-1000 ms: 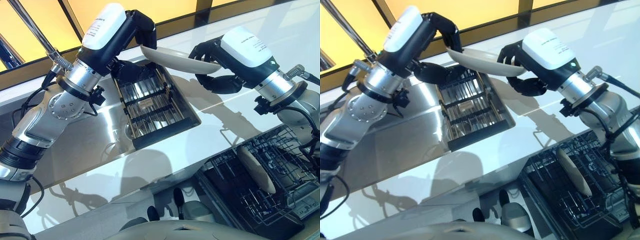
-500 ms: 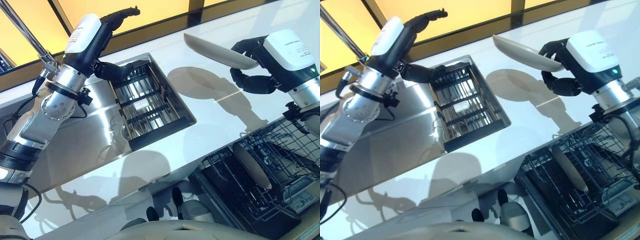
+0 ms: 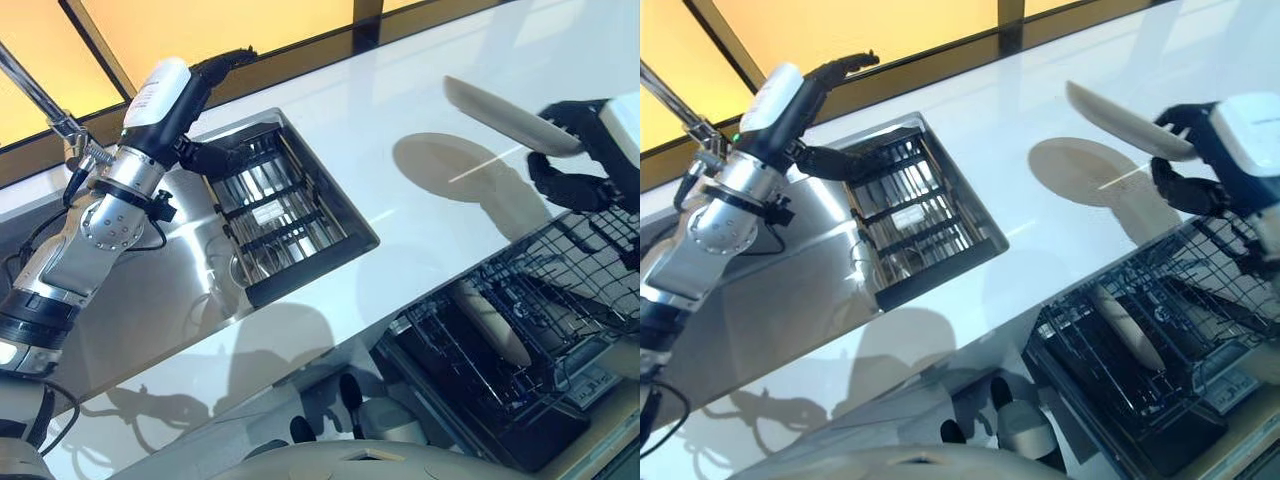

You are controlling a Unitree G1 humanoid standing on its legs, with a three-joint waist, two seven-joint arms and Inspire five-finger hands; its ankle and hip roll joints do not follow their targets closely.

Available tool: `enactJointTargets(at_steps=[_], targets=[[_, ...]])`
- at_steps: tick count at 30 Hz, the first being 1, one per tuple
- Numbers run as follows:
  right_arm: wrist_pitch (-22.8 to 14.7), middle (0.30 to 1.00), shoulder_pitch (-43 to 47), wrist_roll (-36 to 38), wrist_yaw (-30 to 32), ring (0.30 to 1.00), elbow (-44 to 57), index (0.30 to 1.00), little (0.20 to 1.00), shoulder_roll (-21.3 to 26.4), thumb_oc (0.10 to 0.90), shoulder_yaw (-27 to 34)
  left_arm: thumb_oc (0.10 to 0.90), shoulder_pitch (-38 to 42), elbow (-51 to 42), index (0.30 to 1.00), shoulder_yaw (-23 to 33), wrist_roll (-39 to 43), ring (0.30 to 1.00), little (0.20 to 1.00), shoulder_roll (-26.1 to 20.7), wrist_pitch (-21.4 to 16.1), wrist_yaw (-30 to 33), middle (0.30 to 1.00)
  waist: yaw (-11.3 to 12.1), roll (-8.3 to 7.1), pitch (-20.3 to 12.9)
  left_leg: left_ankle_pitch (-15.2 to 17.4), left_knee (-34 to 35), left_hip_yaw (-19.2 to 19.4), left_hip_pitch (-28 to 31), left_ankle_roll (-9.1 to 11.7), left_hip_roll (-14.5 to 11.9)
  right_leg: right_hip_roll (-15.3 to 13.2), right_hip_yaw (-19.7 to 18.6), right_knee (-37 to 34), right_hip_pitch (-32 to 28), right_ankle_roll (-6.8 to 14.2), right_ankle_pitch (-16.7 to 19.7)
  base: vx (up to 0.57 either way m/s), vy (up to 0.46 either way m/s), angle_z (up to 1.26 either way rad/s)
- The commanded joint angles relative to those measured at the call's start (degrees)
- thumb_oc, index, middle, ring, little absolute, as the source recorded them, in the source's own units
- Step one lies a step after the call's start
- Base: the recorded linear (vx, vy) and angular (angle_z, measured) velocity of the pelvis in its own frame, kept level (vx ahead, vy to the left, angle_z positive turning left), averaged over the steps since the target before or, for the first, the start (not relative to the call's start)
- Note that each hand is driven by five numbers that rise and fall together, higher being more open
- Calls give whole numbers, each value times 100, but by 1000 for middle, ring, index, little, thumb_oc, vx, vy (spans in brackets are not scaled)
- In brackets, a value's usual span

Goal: Pick up plates and place into dishwasher.

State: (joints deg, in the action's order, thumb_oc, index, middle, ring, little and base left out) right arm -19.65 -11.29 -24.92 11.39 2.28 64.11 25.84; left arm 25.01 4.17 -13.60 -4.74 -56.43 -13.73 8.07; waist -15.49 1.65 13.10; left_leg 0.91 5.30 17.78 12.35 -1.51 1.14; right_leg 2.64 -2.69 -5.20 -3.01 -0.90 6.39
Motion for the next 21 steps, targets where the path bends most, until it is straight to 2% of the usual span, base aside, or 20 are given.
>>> enactJointTargets(at_steps=[1,6,10,13,16,21], targets=[[-80,300,47,291,625,300,-173,300,200,109,100,1088,800,257,351,900,541,391,900,900,-74,-121,126,900,-189,-193,-727,220,-70,3,-100,54,-79,-92,287,203,-107,821,-389,16,-27,-13],[-20,300,-513,42,749,300,-579,300,200,-188,100,1361,800,-16,541,900,838,1054,900,900,204,-167,124,900,-299,-222,-696,214,-77,98,-112,38,-91,-81,251,213,-60,827,-364,8,-27,-12],[51,300,-771,60,818,300,-898,300,200,-471,100,1511,800,-242,651,900,1045,1028,900,900,429,-330,342,900,-375,-235,-649,207,-90,167,-120,40,-99,-83,222,250,-9,834,-350,10,-32,-6],[120,300,-977,-92,742,300,-963,300,200,-613,100,1636,800,-354,558,900,1156,933,900,900,454,-275,345,900,-410,-235,-621,207,-92,189,-136,40,-100,-83,206,270,14,838,-354,-6,-12,0],[32,300,-1162,-4,630,300,-1179,300,200,-708,100,1656,800,-366,520,900,1180,924,900,900,374,-209,382,900,-437,-236,-591,202,-86,188,-168,47,-98,-78,215,274,46,843,-348,0,0,0],[-12,300,-1193,121,346,300,-1323,300,200,-761,100,1495,800,-301,530,900,1172,1028,900,900,237,-239,375,900,-433,-231,-554,192,-106,178,-201,52,-93,-87,247,290,72,836,-346,-5,-5,-2]])
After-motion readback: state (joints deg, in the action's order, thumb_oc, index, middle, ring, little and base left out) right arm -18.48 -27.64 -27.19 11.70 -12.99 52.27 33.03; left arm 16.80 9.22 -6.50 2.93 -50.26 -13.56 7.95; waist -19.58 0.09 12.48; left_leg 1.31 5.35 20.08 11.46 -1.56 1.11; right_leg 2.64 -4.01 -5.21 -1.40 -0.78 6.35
